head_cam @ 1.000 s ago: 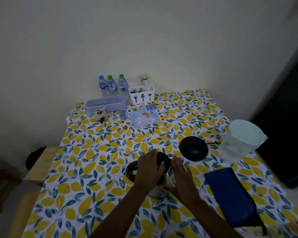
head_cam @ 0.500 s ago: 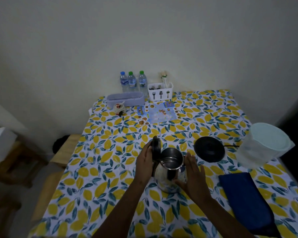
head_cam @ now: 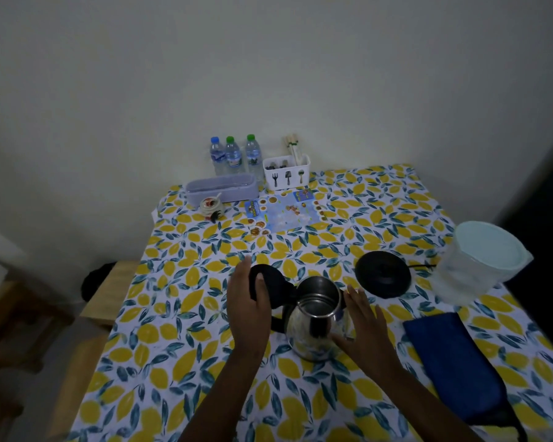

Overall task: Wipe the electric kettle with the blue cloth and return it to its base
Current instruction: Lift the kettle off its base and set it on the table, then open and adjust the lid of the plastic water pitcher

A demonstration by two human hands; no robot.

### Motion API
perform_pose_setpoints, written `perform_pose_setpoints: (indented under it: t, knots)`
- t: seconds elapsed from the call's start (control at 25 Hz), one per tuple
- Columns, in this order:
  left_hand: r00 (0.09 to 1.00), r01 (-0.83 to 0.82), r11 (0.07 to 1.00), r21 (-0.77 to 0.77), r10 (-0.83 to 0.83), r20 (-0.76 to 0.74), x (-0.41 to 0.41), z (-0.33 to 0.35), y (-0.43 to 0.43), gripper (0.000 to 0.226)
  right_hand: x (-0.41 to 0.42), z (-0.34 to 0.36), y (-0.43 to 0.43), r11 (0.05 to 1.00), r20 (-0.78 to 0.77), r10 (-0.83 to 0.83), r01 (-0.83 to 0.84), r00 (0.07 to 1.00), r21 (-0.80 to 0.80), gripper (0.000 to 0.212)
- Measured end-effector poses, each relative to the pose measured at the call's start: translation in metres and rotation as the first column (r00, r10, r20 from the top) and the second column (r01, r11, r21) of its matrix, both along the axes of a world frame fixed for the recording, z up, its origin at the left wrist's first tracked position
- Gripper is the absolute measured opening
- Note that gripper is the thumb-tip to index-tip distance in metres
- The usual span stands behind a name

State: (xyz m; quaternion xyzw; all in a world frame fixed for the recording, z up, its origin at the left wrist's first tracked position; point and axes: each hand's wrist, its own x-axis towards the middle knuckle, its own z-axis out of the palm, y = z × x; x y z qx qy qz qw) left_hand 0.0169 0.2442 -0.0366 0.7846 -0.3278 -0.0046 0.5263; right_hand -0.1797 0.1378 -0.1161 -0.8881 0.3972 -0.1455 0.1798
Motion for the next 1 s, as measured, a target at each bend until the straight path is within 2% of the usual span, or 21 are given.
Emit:
perform_pose_setpoints:
  t: [0.08, 0.12, 0.2, 0.4, 0.6, 0.72, 0.84, 1.0]
  knots:
    - [0.959, 0.125, 0.988, 0.092, -0.144, 0.245, 0.002, 0.005, -0.009, 0.038, -0.008, 0.002, 0.001, 1.0, 0.047, -0.022, 0.022, 0.999, 0.012, 0.088]
    - [0.922, 0.195, 0.973, 0.127, -0.226, 0.315, -0.001, 0.006, -0.015, 0.036, -0.014, 0.003, 0.001, 0.999, 0.059, -0.032, 0.031, 0.998, 0.013, 0.086]
    - [0.856, 0.318, 0.929, 0.192, -0.368, 0.364, -0.012, 0.006, -0.029, 0.036, -0.025, 0.006, 0.001, 0.997, 0.071, -0.077, 0.077, 0.995, 0.006, 0.08]
    - [0.704, 0.578, 0.748, 0.326, -0.659, 0.263, -0.06, -0.008, -0.078, 0.042, -0.068, 0.007, -0.004, 0.957, 0.105, -0.289, 0.286, 0.952, 0.042, 0.069]
    - [0.537, 0.728, 0.561, 0.393, -0.824, 0.181, -0.123, -0.025, -0.136, 0.047, -0.135, -0.003, -0.038, 0.869, 0.095, -0.492, 0.482, 0.865, 0.11, 0.067]
    - [0.489, 0.764, 0.512, 0.392, -0.857, 0.165, -0.167, -0.027, -0.179, 0.047, -0.182, -0.005, -0.072, 0.837, 0.092, -0.546, 0.536, 0.833, 0.113, 0.063]
    - [0.439, 0.781, 0.46, 0.422, -0.885, 0.153, -0.212, -0.023, -0.224, 0.047, -0.225, -0.006, -0.111, 0.81, 0.15, -0.586, 0.581, 0.796, 0.08, 0.058]
    - [0.393, 0.762, 0.454, 0.461, -0.891, 0.227, -0.255, -0.016, -0.284, 0.053, -0.261, -0.001, -0.175, 0.771, 0.237, -0.637, 0.612, 0.734, 0.177, 0.05]
